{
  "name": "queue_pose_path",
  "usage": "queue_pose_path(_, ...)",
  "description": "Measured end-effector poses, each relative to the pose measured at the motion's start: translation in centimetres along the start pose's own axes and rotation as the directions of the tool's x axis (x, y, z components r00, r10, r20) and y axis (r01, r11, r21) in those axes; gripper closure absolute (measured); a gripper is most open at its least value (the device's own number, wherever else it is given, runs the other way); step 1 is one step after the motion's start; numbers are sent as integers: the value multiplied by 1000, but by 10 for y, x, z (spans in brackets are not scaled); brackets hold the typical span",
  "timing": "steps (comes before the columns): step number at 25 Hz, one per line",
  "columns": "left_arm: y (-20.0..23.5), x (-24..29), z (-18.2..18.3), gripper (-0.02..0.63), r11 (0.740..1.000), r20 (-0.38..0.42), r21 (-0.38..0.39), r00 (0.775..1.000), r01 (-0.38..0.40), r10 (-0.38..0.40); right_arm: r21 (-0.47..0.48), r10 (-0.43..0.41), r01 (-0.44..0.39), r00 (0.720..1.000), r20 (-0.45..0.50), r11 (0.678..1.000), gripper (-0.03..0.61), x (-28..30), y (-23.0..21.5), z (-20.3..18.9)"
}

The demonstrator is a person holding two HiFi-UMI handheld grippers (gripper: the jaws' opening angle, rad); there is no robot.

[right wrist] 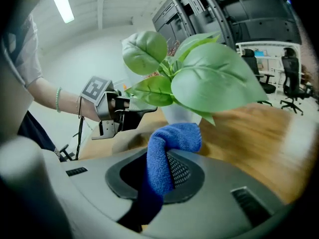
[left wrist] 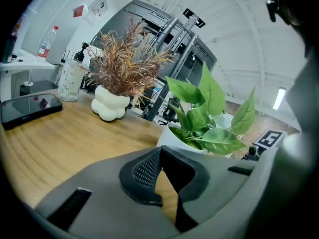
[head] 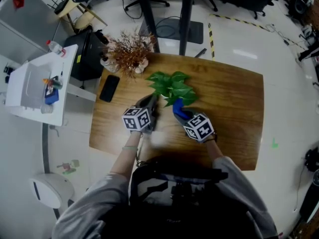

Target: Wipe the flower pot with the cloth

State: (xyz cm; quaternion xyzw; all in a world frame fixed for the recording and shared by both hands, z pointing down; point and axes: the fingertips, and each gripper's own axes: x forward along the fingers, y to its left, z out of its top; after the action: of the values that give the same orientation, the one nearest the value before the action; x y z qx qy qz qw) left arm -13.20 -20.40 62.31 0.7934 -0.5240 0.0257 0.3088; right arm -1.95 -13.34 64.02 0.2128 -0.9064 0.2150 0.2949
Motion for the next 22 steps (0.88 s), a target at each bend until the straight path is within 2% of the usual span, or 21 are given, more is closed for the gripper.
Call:
queue_pose_path(5,-10,-35,2,609,1000,38,20,999,10,-10,104,-83,77,995,52,992,523,-24,12,-7)
queue_pose_path(9,-33,-55,9,609,998,82,29,995,48,-50,180,-154,131,981,118,975,523,-44,21,0)
queue_pose_path(11,-47,-64,15,609,996,103,44,991,78,-82,215,-167,131,973,160,968,523,-52,29,7)
queue_pose_path(15,-74,-83,26,607,985,122,109,981,135,-148,221,-198,150,957,214,964,523,-69,39,22)
queue_pose_path(22,-86,-89,17,607,971,80,171,980,167,-183,353,-227,108,921,315,930,523,-84,44,33)
